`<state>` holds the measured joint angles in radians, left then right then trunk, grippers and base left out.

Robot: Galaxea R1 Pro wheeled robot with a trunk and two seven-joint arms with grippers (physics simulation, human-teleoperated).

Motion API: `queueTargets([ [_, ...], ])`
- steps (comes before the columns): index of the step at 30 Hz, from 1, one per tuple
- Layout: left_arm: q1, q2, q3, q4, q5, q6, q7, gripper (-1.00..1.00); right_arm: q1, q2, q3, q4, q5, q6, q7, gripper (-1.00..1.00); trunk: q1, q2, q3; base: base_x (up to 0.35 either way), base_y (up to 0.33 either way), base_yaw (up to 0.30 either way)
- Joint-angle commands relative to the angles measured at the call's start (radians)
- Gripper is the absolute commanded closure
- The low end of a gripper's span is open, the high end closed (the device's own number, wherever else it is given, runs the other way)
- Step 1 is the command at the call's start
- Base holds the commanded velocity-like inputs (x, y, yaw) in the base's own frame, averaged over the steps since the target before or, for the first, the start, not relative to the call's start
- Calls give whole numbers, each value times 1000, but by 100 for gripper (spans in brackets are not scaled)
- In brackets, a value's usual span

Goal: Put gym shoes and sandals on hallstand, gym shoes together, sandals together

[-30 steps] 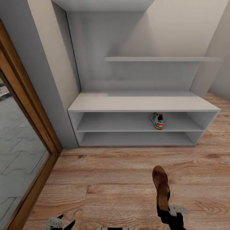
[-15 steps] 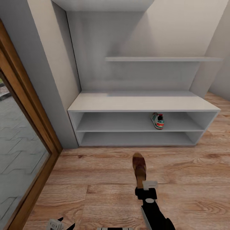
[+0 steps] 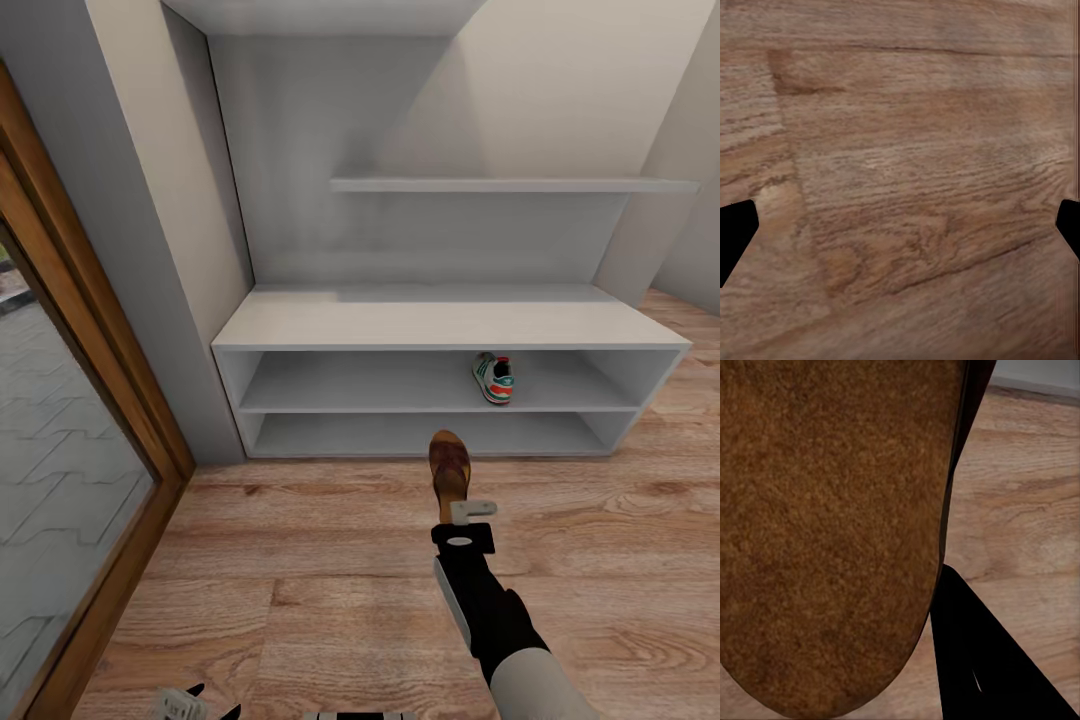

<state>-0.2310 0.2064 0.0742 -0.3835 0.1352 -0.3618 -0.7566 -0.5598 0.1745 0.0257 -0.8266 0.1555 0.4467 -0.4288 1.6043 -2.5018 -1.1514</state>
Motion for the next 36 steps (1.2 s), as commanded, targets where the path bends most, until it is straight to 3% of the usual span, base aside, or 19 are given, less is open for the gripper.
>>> queueTargets([
  [1, -1, -9, 3, 1, 3, 2, -7, -100, -1, 0, 1, -1, 3, 8, -4, 100, 0, 0, -1, 0, 0, 0],
  [4, -1, -21, 1, 0, 1, 3, -7, -100, -1, 0, 2, -2, 2, 9, -4, 100, 0, 0, -1, 0, 0, 0],
  [17, -10, -26, -12, -32, 6, 5, -9, -100, -2, 0, 3, 2, 2, 10, -2, 100, 0, 0, -1, 0, 0, 0],
  [18, -18, -36, -19, -80, 6, 23, -41, -100, -2, 0, 2, 4, 2, 9, -2, 100, 0, 0, -1, 0, 0, 0],
  [20, -19, -39, -24, -85, 6, 30, -67, -100, -2, 0, 2, 4, 2, 9, -2, 100, 0, 0, -1, 0, 0, 0],
  [22, -19, -42, -38, -97, 6, 40, -182, -100, -2, 0, 2, 7, 3, 9, -4, 100, 0, 0, -1, 0, 0, 31],
  [36, -19, -44, -76, -100, 6, 41, -207, -100, -2, 0, -1, 7, 3, 9, -4, 100, 0, 0, -17, 0, 0, 158],
])
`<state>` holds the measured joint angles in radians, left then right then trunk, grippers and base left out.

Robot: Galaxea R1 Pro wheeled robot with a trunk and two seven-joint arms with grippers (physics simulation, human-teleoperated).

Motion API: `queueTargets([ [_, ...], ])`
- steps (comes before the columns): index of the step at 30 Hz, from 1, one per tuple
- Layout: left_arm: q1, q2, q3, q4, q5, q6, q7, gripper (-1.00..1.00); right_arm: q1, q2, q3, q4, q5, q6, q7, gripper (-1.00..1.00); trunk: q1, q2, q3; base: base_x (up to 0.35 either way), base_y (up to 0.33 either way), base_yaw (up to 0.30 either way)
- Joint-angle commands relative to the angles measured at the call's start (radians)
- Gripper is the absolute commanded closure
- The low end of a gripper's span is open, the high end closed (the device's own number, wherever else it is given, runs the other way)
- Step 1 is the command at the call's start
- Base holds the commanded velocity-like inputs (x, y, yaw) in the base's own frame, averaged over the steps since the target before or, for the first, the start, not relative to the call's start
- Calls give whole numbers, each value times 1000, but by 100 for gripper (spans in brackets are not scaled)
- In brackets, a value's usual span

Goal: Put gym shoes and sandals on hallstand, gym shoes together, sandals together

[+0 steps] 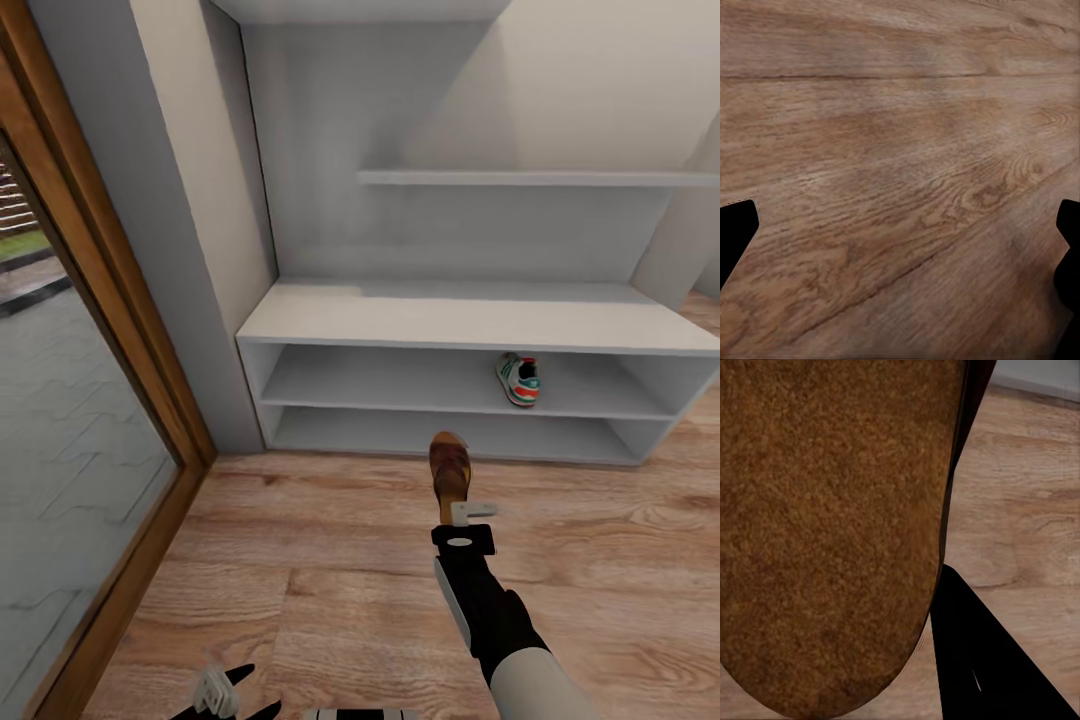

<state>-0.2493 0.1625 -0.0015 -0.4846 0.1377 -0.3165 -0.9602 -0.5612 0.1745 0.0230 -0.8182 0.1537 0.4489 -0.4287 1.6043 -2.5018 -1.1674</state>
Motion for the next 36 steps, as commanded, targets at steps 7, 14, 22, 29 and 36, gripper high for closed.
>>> queueTargets([
  [7, -1, 0, -3, 2, 3, -5, -7, -100, 0, 0, 0, -1, 5, 6, -4, 100, 0, 0, -7, 0, 0, 128],
  [14, -1, 0, -4, 1, 3, -6, -9, -100, -29, 0, -3, -27, 3, 42, -5, 100, 0, 0, -8, 0, 0, 14],
  [22, -1, 0, -24, 2, 3, -6, -8, -100, -107, 0, -9, -33, 3, 193, -5, 100, 0, 0, -8, 0, 0, 0],
  [29, 5, 2, -27, 3, 3, -7, -9, -100, -111, 0, -10, -31, 3, 199, -4, 100, 0, 0, -8, 205, 0, 0],
  [36, 5, 2, -28, 3, 3, -7, -9, -100, -111, 0, -9, -31, 3, 199, -4, 100, 0, 0, -8, 323, 0, 0],
])
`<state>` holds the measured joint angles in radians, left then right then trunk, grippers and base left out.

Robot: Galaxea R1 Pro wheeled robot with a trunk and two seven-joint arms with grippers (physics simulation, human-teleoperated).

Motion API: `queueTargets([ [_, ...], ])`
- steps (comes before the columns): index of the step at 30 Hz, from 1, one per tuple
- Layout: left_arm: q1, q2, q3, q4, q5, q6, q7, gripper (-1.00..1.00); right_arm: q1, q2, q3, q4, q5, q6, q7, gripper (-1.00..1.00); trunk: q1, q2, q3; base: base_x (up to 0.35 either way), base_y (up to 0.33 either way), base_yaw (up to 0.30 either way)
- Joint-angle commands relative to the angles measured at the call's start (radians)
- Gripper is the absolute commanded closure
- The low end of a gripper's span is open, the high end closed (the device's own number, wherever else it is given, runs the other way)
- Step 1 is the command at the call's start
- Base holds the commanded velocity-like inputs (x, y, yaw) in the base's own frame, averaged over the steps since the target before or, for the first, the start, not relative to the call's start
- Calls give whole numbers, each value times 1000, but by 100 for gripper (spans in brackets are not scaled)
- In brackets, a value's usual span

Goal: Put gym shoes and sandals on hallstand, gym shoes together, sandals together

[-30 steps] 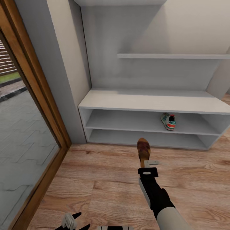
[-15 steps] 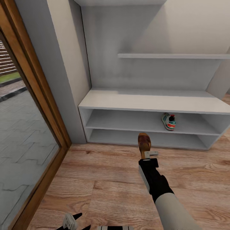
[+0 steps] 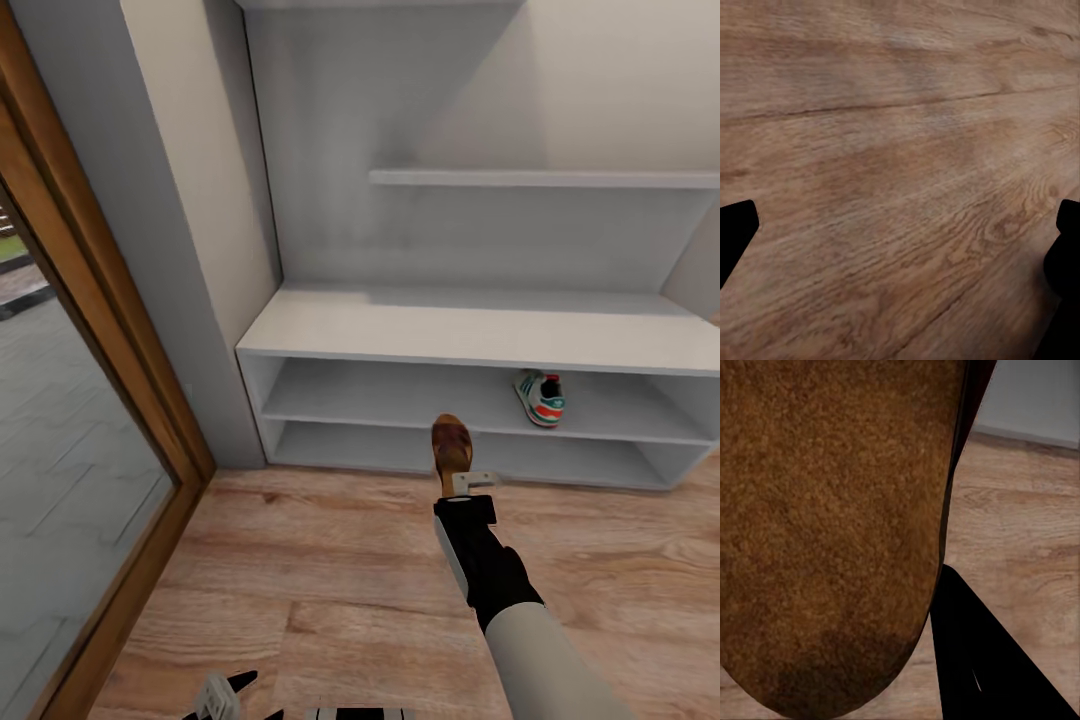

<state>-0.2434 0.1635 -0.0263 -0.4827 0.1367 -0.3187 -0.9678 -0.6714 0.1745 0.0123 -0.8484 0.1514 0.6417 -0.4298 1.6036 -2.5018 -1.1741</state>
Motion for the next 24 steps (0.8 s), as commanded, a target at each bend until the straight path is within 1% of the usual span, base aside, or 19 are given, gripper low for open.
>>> queueTargets([
  [1, -1, 1, -3, 1, 4, -5, -2, -100, 0, 0, 1, -1, 5, 7, -3, 100, 0, 0, -1, 333, 0, 0],
  [15, -1, -1, -3, 1, 4, -6, -2, -100, 0, 0, -2, 5, 6, 7, -3, 100, 0, 0, -1, 335, 0, 0],
  [19, -1, -1, -2, 1, 4, -6, -2, -100, 0, 0, -23, 8, 6, 7, -3, 100, 0, 0, -1, 336, 0, 0],
  [22, -2, -1, -2, 1, 4, -6, -3, -100, 0, 0, -46, 10, 7, 7, -3, 100, 0, 0, -1, 336, 0, 0],
  [24, -2, -1, -2, 1, 4, -6, -3, -100, 0, 0, -53, 15, 7, 7, -3, 100, 0, 0, -1, 336, 0, 0],
])
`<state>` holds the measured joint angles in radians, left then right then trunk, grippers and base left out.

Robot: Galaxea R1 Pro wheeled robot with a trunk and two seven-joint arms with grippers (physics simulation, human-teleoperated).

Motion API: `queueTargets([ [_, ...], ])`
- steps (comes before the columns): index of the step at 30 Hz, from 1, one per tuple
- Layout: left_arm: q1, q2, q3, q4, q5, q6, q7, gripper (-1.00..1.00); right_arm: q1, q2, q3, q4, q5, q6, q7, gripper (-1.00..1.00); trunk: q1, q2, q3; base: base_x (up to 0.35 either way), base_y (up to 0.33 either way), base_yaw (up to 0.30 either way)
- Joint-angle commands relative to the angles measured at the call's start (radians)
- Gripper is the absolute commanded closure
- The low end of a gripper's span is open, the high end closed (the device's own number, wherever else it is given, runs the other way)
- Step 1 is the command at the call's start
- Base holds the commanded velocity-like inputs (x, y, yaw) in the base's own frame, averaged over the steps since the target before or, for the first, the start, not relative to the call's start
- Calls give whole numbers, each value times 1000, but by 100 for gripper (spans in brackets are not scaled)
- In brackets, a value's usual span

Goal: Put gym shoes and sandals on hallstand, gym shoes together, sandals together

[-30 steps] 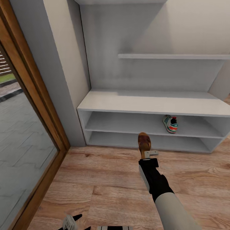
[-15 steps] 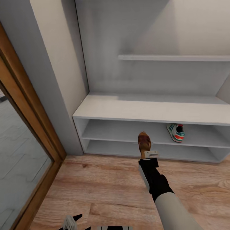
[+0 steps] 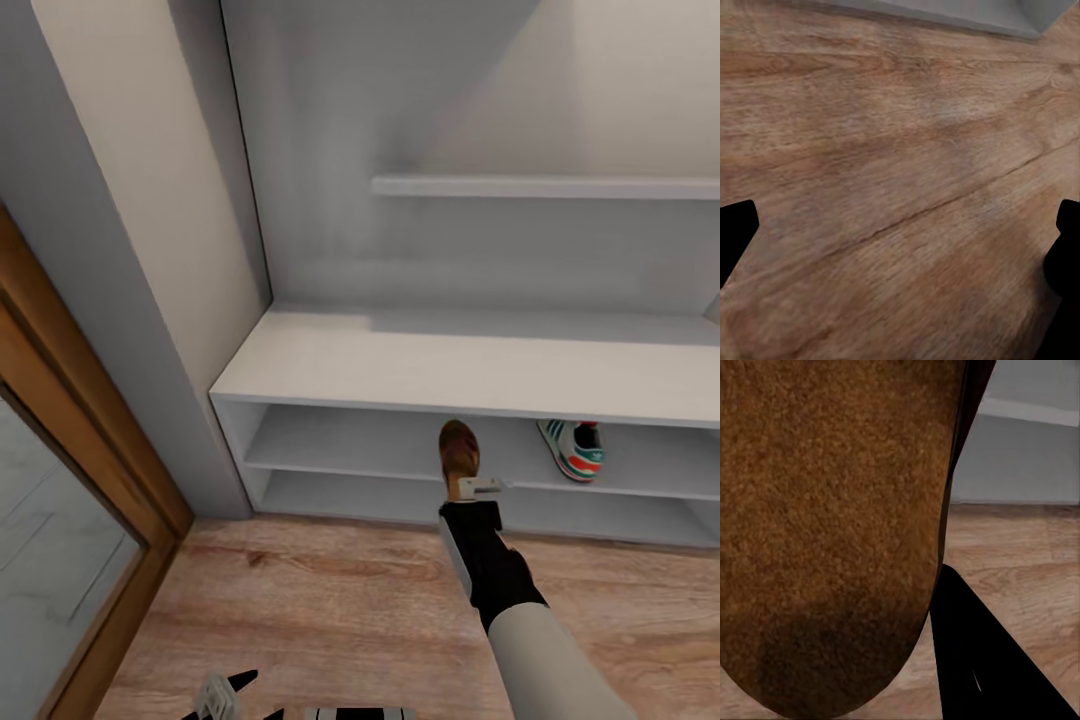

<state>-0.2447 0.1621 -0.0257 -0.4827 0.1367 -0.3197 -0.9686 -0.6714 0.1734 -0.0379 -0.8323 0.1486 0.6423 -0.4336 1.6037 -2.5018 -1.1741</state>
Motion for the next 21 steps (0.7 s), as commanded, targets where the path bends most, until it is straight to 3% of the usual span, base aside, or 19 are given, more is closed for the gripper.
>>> queueTargets([
  [1, -1, 1, -3, 1, 4, -5, -2, -100, 0, 1, -4, 3, 9, 6, 1, 100, 0, 0, -1, 336, 0, 0],
  [11, -1, 1, -1, 0, 4, -8, -2, -100, 0, 1, -13, 72, 9, 5, 1, 100, 0, 0, -1, 322, 0, 0],
  [21, -1, 0, 0, 0, 4, -9, -2, -100, 0, 1, -11, 76, 8, 2, 1, 100, 0, 0, -1, 35, 0, 0],
])
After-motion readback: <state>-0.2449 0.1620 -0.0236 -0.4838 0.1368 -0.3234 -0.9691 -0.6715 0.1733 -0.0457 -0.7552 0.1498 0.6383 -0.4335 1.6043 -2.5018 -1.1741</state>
